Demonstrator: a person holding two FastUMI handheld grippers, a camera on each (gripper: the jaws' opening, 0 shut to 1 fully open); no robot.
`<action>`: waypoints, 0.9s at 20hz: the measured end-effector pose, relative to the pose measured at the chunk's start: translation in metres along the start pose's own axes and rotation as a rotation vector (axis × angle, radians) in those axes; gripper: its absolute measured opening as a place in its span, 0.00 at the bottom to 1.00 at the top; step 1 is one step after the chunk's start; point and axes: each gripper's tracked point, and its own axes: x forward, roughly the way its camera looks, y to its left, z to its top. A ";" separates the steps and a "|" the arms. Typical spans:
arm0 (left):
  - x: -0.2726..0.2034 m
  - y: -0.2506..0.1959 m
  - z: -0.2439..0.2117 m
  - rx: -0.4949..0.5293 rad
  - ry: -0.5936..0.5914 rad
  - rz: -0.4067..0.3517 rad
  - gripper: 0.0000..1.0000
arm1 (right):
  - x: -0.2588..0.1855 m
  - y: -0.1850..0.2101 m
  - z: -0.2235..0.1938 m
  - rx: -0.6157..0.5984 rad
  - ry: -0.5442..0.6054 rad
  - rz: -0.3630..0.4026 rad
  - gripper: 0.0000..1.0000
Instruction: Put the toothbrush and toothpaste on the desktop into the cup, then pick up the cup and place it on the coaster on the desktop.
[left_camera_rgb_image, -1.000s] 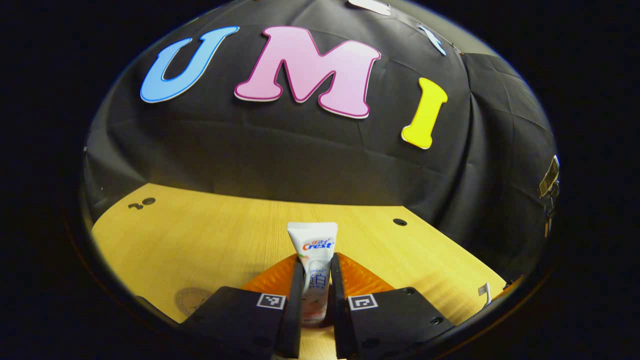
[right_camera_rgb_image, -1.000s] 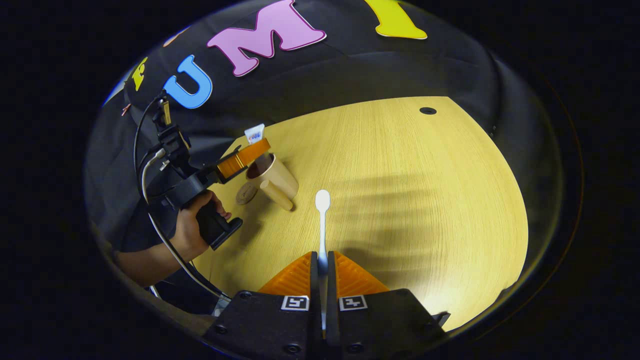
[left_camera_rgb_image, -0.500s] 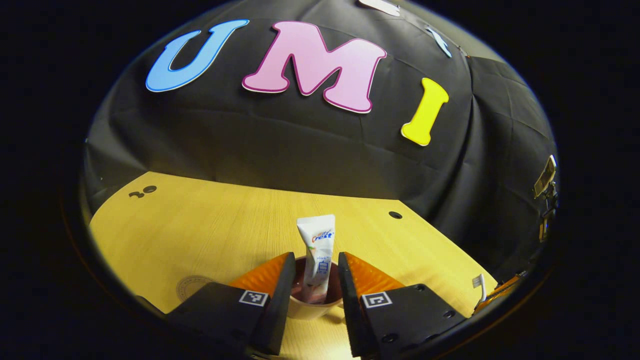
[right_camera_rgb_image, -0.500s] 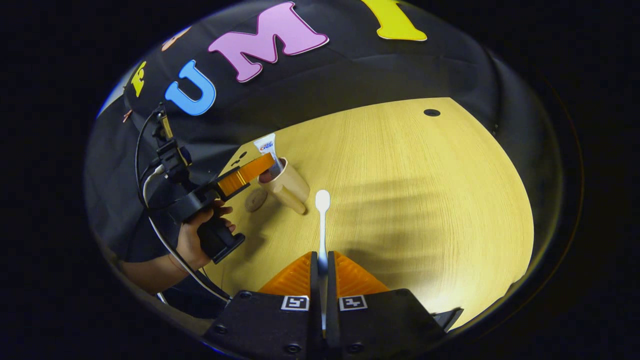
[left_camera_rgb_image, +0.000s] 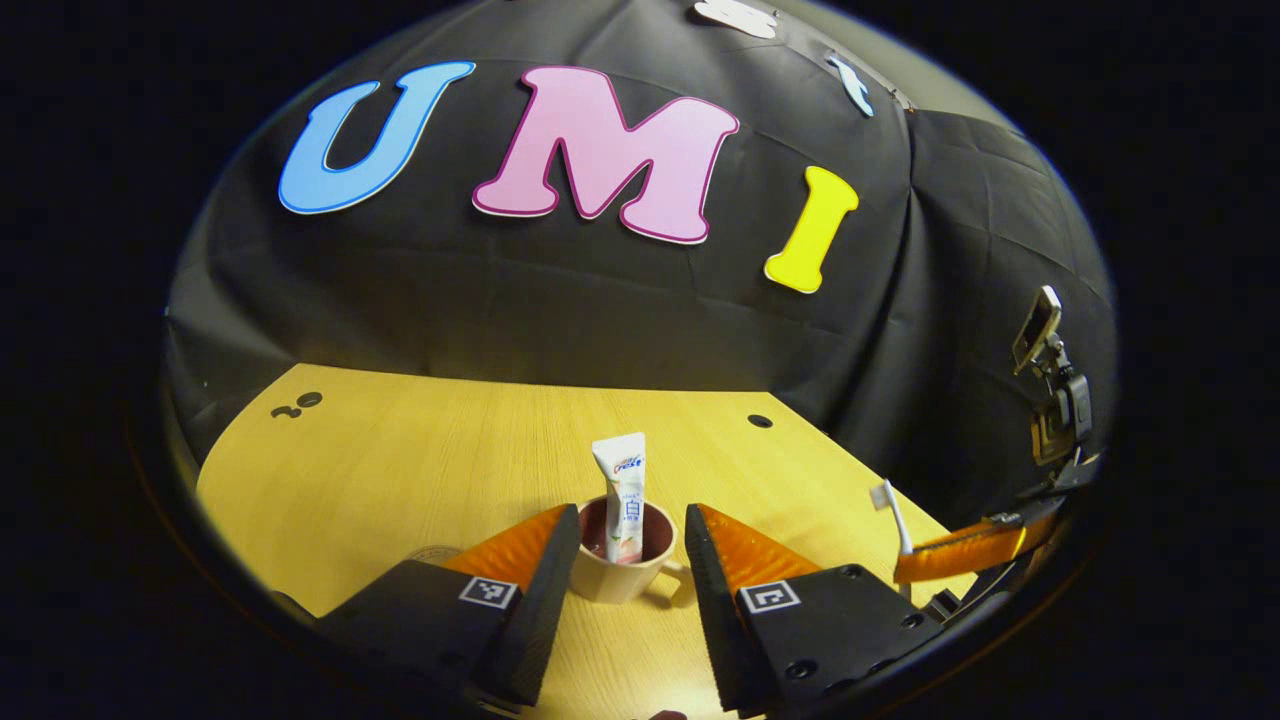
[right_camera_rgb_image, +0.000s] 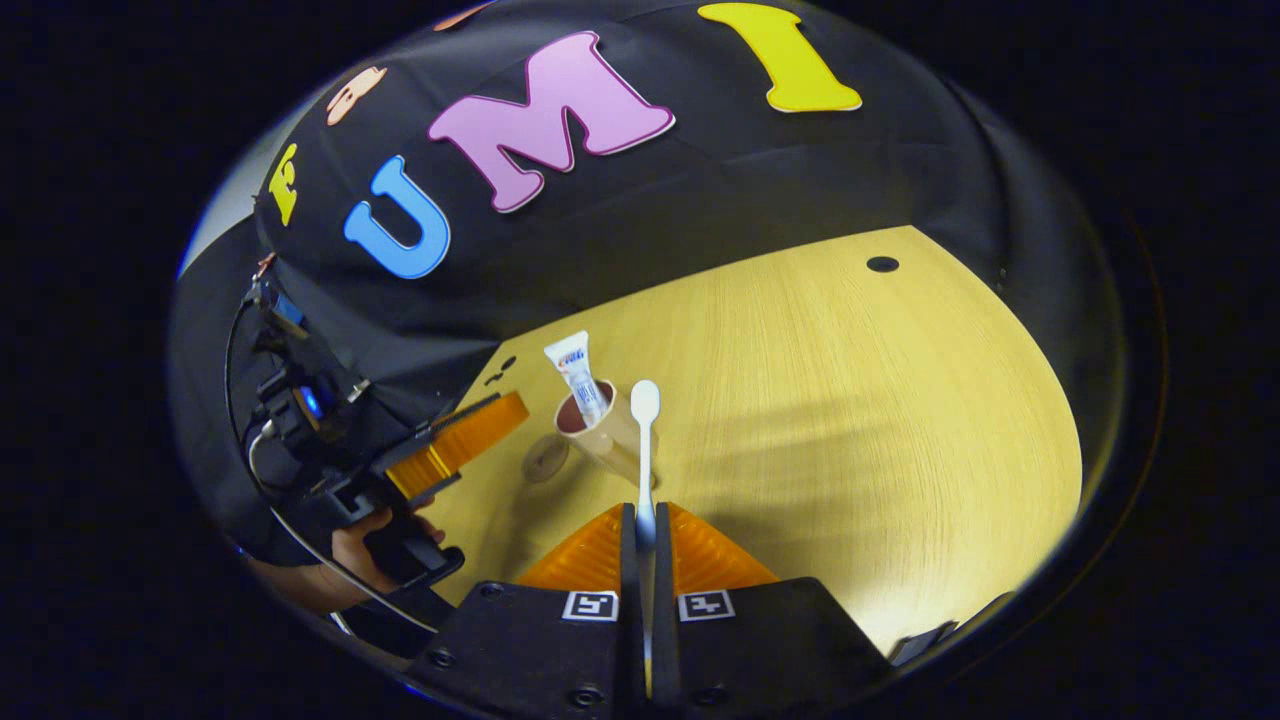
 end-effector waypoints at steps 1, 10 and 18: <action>-0.008 0.000 0.001 0.002 0.004 -0.003 0.66 | 0.002 0.005 0.009 0.002 -0.025 0.011 0.07; -0.076 -0.002 0.012 0.096 0.006 -0.039 0.67 | 0.043 0.046 0.078 -0.012 -0.230 0.091 0.07; -0.105 0.010 -0.011 0.113 0.047 -0.043 0.67 | 0.098 0.047 0.132 0.064 -0.425 0.103 0.07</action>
